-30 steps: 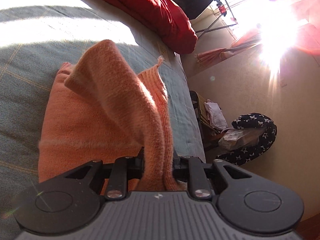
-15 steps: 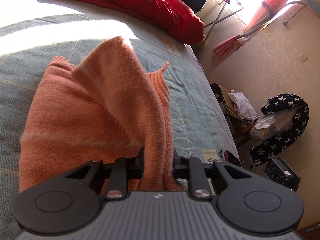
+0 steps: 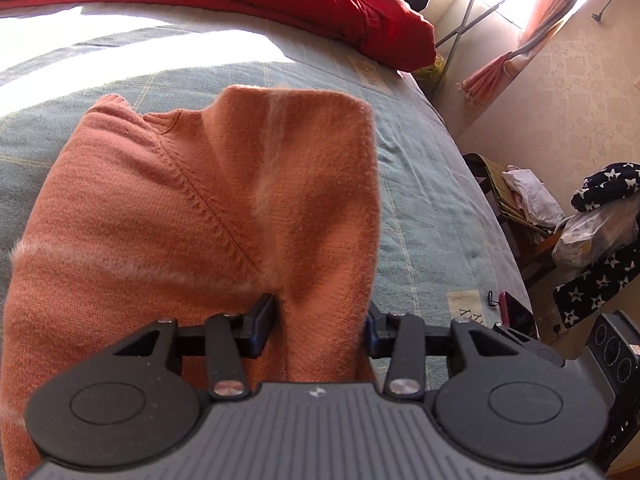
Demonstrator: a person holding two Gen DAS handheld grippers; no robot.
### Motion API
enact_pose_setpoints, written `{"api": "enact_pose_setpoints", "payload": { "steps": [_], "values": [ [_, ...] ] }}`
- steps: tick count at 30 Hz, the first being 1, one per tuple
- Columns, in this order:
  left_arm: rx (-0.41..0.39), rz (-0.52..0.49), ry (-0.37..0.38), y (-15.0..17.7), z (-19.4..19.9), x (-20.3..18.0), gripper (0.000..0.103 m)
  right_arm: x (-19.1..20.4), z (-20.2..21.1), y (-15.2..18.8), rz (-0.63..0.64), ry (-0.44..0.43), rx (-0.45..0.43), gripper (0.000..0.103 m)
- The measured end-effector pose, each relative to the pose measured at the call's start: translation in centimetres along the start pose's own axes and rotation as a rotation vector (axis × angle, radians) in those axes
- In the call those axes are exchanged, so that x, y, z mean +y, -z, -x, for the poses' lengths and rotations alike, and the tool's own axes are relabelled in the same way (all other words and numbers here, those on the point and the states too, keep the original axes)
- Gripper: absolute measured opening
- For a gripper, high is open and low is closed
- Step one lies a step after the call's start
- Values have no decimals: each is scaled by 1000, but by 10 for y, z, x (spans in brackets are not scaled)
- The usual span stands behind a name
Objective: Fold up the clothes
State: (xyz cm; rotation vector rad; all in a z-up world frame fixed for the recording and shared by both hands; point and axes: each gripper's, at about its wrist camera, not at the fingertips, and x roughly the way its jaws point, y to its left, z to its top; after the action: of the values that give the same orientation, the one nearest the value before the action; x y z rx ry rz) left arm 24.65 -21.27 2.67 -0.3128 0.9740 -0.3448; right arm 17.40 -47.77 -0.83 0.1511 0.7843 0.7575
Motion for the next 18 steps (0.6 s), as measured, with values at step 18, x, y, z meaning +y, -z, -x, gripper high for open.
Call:
{"api": "enact_pose_setpoints", "payload": {
  "steps": [18],
  "values": [
    [-270, -315, -213, 38, 57, -28, 68, -33, 1, -4, -63, -101, -69, 103]
  ]
}}
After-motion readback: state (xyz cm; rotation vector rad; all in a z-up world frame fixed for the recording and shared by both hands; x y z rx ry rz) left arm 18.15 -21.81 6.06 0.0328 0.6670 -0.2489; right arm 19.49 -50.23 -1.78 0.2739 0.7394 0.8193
